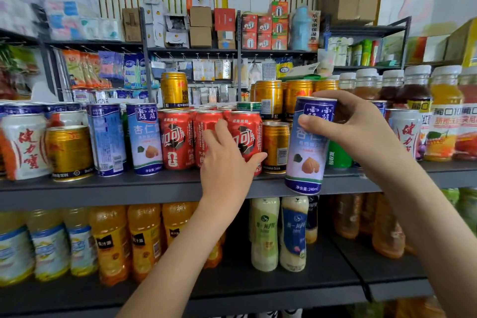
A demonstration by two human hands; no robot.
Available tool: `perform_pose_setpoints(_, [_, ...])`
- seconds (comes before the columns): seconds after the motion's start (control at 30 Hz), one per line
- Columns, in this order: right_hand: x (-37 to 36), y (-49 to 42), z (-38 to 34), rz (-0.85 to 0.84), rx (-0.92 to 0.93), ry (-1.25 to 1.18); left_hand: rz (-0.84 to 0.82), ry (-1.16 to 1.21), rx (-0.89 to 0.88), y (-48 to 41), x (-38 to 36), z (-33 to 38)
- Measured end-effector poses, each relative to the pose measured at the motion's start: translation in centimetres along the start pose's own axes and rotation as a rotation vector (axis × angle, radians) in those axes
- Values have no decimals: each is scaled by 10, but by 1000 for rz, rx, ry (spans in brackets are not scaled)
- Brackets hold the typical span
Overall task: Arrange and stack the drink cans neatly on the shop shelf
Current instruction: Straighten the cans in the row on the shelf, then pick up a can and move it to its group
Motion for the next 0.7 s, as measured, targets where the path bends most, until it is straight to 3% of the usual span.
perform_pose_setpoints(0.2, [-7,1,2,-38,-15,-49,168,-131,-101,4,-7,1])
perform_pose_setpoints(0.53, [-38,1,5,-150,-3,-137,68,211,-85,16,16,-15])
perform_pose_setpoints(0.6, [-50,4,0,-190,0,-178,17,373,-45,23,31,-15])
perform_pose_setpoints(0.7, [-74,8,-10,-273,12,-237,-253,631,75,36,43,-19])
Point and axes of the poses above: each hand's wrist, its own y-axis away from the middle knuckle, its own x-axis out of the back of the hand, z = x × y, the point moved 5 cm from there along -y, towards the middle knuckle, and after that the axes turned 4 degrees about -x, right-handed, at the moved point
